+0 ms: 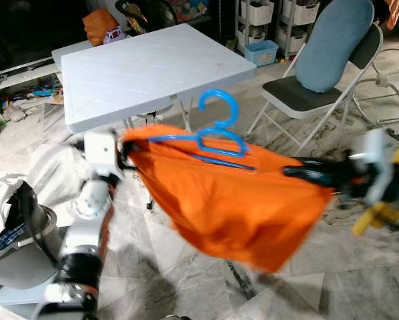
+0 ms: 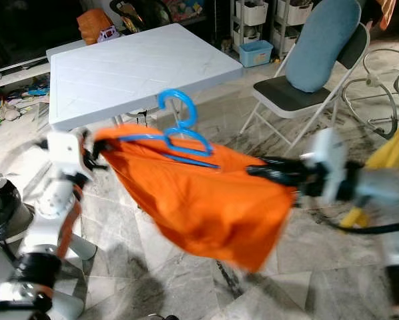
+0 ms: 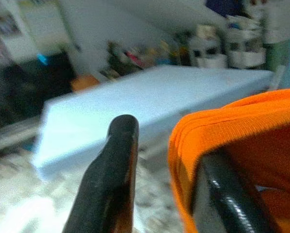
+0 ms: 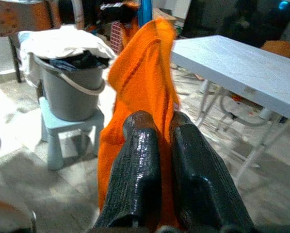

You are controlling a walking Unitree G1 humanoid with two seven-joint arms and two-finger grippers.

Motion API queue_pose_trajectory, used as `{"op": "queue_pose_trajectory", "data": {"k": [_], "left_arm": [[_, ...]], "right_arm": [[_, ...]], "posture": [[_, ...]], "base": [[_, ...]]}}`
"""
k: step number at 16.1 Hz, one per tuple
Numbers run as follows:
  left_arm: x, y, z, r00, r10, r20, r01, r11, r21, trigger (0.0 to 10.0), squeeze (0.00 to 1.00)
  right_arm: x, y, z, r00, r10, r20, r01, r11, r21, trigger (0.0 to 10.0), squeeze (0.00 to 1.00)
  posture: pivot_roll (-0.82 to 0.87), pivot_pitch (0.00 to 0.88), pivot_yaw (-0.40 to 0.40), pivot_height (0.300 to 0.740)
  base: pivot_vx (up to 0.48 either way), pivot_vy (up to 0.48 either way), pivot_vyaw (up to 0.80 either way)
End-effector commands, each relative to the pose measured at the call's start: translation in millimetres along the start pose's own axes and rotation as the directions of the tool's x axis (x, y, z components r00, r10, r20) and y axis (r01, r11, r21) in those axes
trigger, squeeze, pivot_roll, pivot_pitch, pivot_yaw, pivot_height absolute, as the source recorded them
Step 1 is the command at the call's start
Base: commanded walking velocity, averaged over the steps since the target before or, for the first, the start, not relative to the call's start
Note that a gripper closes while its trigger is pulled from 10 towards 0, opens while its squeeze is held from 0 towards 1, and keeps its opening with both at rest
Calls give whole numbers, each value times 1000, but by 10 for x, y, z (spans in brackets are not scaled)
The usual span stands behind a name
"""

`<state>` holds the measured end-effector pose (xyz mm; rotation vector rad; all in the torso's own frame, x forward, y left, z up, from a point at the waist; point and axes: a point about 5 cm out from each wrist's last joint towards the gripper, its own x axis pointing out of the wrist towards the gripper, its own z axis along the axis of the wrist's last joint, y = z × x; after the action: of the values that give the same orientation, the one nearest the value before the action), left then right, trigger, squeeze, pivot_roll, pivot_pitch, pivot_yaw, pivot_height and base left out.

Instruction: Hang hanger

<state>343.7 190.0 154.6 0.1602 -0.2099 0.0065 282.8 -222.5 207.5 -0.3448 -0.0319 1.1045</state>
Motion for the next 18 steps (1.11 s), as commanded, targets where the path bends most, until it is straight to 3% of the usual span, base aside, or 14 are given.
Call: {"op": "queue_pose_trajectory", "data": {"k": [1, 3, 5, 7, 9, 10, 12, 18], "left_arm": [[23, 102, 65, 998, 51, 25, -52, 998, 42, 10000, 1000], [44, 115, 48, 998, 55, 17, -56, 995, 81, 10000, 1000], [62, 115, 15, 1000, 26, -7, -26, 996, 85, 10000, 1000], [95, 28, -103, 993, -81, -88, 81, 997, -8, 10000, 1000], [96, 11, -116, 991, -95, -96, 93, 995, -19, 10000, 1000], [80, -129, -138, 978, -185, -92, 185, 983, -11, 10000, 1000], [68, -198, -155, 971, -219, -94, 220, 976, -8, 10000, 1000], [68, -198, -155, 971, -219, -94, 220, 976, -8, 10000, 1000]], "right_arm": [[66, 34, -19, 1000, -25, -1, 25, 1000, -10, 10000, 0], [213, 107, -144, 999, -39, -16, 39, 999, 7, 10000, 0], [335, 74, -237, 993, -113, -35, 115, 993, 41, 10000, 0], [599, -6, -420, 967, -227, -115, 240, 964, 112, 10000, 0], [625, -19, -436, 962, -241, -127, 256, 959, 122, 10000, 0], [728, -68, -477, 950, -264, -167, 288, 948, 136, 10000, 0], [785, -82, -487, 946, -268, -182, 293, 947, 131, 10000, 0], [785, -82, -487, 946, -268, -182, 293, 947, 131, 10000, 0]], "posture": [[-123, 0, 120, 740], [-116, 0, 121, 740], [-116, 0, 122, 740], [-90, 0, 116, 740], [-90, 0, 116, 740], [-81, 0, 111, 740], [-80, 0, 115, 740], [-80, 0, 115, 740]], "base": [[0, 0, 0], [0, 0, 0], [0, 0, 0], [0, 0, 0], [0, 0, 0], [0, 0, 0], [0, 0, 0], [0, 0, 0]]}}
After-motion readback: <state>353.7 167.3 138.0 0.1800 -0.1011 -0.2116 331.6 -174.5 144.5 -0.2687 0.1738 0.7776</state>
